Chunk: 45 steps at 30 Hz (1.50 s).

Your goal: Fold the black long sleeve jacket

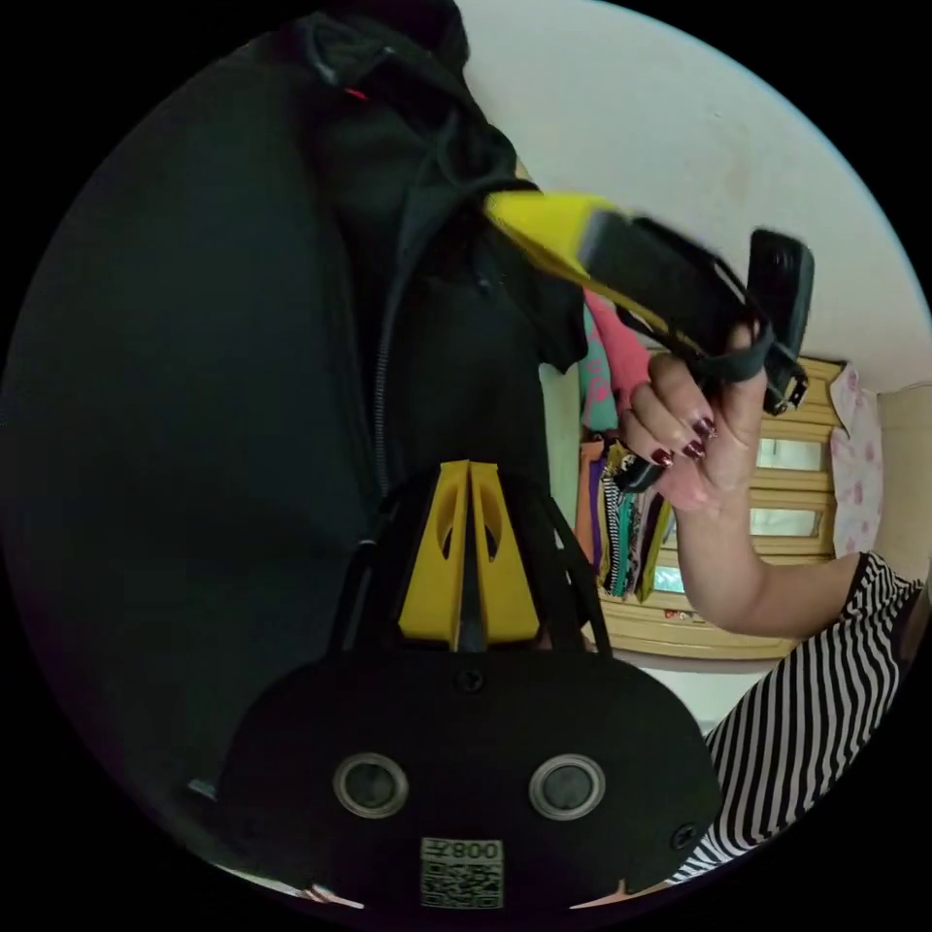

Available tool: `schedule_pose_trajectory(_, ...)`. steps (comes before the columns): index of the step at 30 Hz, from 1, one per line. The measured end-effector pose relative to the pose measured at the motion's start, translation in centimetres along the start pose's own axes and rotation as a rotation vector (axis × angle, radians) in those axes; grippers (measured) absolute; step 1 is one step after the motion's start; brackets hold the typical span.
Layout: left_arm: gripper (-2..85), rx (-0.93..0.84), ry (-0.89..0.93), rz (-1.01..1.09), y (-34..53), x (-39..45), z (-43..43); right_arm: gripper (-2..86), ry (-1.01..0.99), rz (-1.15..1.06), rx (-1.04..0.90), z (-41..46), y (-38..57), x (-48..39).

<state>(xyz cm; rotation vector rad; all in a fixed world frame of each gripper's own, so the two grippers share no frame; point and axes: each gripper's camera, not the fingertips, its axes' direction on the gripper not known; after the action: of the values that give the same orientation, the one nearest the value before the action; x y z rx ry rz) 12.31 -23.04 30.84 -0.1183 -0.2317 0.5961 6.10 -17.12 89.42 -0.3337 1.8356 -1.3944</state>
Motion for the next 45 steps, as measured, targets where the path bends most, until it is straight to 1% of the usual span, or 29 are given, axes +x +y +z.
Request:
schedule_pose_trajectory(2,0.7,-0.039,0.02,0.046,-0.1,1.4,2.3,0.7,0.042,0.014,-0.038,1.6,-1.5,-0.4)
schedule_pose_trajectory(3,0.7,-0.033,0.014,0.055,0.1,1.7,2.5,0.5,0.059,0.006,-0.075,2.9,-2.4,-0.5)
schedule_pose_trajectory(6,1.4,0.005,0.021,0.058,1.7,2.1,2.5,0.2,0.198,0.027,-0.222,6.2,-3.8,0.5)
schedule_pose_trajectory(7,2.1,0.022,-0.008,0.044,2.7,1.9,2.0,0.2,0.246,0.034,-0.252,6.5,-3.9,0.9)
schedule_pose_trajectory(10,4.3,0.057,-0.094,-0.009,5.7,1.1,0.8,0.1,0.321,0.039,-0.275,5.6,-3.1,2.3)
schedule_pose_trajectory(12,5.6,0.055,-0.126,-0.057,7.3,0.5,0.7,0.1,0.302,0.082,-0.271,4.9,-2.8,3.7)
schedule_pose_trajectory(14,6.4,0.038,-0.17,-0.1,9.2,0.3,1.1,0.1,0.292,0.114,-0.282,4.5,-2.9,4.7)
schedule_pose_trajectory(16,6.7,0.022,-0.186,-0.109,10.4,0.5,1.6,0.1,0.37,0.131,-0.314,4.0,-3.5,5.2)
schedule_pose_trajectory(22,8.0,-0.063,-0.237,-0.12,12.2,1.8,5.5,0.0,0.451,0.133,-0.39,4.9,-5.4,5.5)
schedule_pose_trajectory(26,8.4,-0.053,-0.342,-0.11,13.1,3.4,7.7,0.0,0.463,0.15,-0.408,5.3,-7.0,5.5)
schedule_pose_trajectory(30,8.7,-0.027,-0.41,-0.111,14.0,4.9,9.1,-0.2,0.466,0.092,-0.397,5.4,-7.9,5.7)
schedule_pose_trajectory(34,8.7,0.005,-0.509,-0.162,15.4,6.7,11.0,-0.2,0.385,0.038,-0.375,4.4,-8.3,7.2)
schedule_pose_trajectory(37,8.2,0.017,-0.571,-0.21,16.5,8.0,12.3,0.0,0.338,0.012,-0.4,3.5,-8.9,8.5)
schedule_pose_trajectory(41,6.6,0.035,-0.671,-0.261,18.2,9.0,14.2,0.1,0.361,-0.052,-0.424,2.3,-9.4,9.3)
schedule_pose_trajectory(45,5.3,0.025,-0.709,-0.274,18.5,9.4,15.2,0.3,0.363,-0.049,-0.442,1.3,-9.8,10.8)
